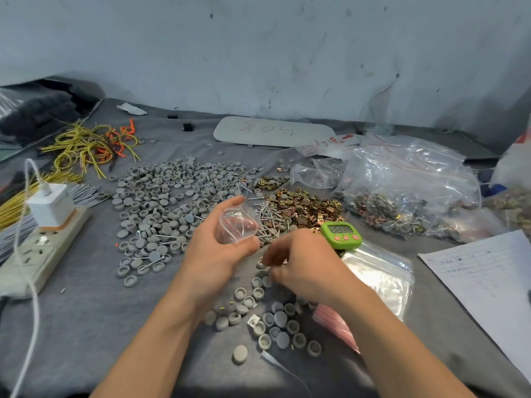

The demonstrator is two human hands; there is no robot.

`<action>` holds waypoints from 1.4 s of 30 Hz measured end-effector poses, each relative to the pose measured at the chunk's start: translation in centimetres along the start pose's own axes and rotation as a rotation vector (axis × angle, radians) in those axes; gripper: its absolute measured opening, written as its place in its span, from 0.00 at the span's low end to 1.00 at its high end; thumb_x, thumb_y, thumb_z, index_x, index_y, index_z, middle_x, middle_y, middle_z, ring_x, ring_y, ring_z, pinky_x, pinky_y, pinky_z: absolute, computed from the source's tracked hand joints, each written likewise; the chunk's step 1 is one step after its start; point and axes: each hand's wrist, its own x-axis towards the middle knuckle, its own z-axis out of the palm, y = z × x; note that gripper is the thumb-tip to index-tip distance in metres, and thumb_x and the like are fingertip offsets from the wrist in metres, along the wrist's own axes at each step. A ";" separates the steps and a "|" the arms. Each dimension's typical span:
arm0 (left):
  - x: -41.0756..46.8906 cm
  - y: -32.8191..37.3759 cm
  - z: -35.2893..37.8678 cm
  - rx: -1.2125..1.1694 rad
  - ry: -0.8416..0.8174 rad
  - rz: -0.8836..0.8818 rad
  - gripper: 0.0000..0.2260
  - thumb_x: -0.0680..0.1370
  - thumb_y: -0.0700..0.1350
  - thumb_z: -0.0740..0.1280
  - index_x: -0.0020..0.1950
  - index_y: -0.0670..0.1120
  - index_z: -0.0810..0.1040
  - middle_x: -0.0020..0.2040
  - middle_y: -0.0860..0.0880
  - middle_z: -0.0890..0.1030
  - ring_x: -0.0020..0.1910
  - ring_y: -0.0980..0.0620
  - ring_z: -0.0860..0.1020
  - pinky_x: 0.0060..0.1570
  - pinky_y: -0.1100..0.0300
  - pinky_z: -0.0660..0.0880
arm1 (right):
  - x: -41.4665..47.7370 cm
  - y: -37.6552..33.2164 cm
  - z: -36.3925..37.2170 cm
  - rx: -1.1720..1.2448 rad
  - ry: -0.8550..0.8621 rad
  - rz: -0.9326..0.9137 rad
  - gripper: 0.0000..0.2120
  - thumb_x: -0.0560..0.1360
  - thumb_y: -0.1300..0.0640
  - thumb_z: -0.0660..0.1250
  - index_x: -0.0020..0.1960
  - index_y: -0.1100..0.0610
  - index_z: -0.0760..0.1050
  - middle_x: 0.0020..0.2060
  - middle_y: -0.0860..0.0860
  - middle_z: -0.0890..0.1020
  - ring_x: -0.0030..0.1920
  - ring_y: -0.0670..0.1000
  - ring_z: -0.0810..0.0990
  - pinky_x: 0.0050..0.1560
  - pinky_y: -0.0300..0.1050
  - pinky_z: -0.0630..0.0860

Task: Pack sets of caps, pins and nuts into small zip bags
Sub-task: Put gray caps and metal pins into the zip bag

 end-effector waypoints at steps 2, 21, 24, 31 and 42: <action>0.1 0.1 -0.1 -0.033 0.000 -0.004 0.31 0.72 0.32 0.76 0.68 0.60 0.77 0.55 0.52 0.87 0.55 0.55 0.85 0.48 0.69 0.78 | -0.3 -0.2 0.6 -0.108 -0.018 -0.033 0.06 0.73 0.56 0.74 0.47 0.47 0.86 0.41 0.42 0.85 0.44 0.45 0.83 0.49 0.43 0.82; -0.8 -0.1 1.5 0.290 -0.091 0.058 0.37 0.69 0.38 0.79 0.70 0.65 0.72 0.61 0.61 0.82 0.59 0.65 0.80 0.53 0.64 0.79 | 0.5 -0.7 0.5 0.277 0.445 -0.196 0.04 0.74 0.53 0.76 0.45 0.44 0.88 0.41 0.34 0.81 0.49 0.39 0.77 0.50 0.30 0.68; -0.9 -0.1 1.3 0.263 -0.091 0.056 0.37 0.70 0.34 0.77 0.71 0.64 0.73 0.58 0.61 0.84 0.54 0.63 0.82 0.45 0.66 0.80 | 0.7 -0.5 0.4 0.340 0.471 -0.187 0.05 0.75 0.54 0.74 0.45 0.45 0.88 0.40 0.37 0.82 0.47 0.39 0.79 0.50 0.32 0.71; -0.3 0.3 0.0 0.001 0.030 -0.002 0.33 0.72 0.30 0.75 0.67 0.63 0.78 0.55 0.52 0.86 0.51 0.55 0.85 0.43 0.67 0.79 | 0.0 0.5 -0.5 0.338 0.289 -0.033 0.07 0.76 0.55 0.74 0.40 0.48 0.87 0.33 0.41 0.85 0.30 0.42 0.79 0.29 0.31 0.72; -0.1 0.3 -0.4 0.010 0.090 0.042 0.33 0.72 0.30 0.75 0.65 0.65 0.79 0.54 0.52 0.86 0.54 0.55 0.84 0.48 0.65 0.79 | -0.9 -0.4 1.7 -0.063 -0.013 -0.138 0.01 0.73 0.54 0.75 0.43 0.49 0.85 0.37 0.43 0.85 0.39 0.44 0.82 0.46 0.46 0.83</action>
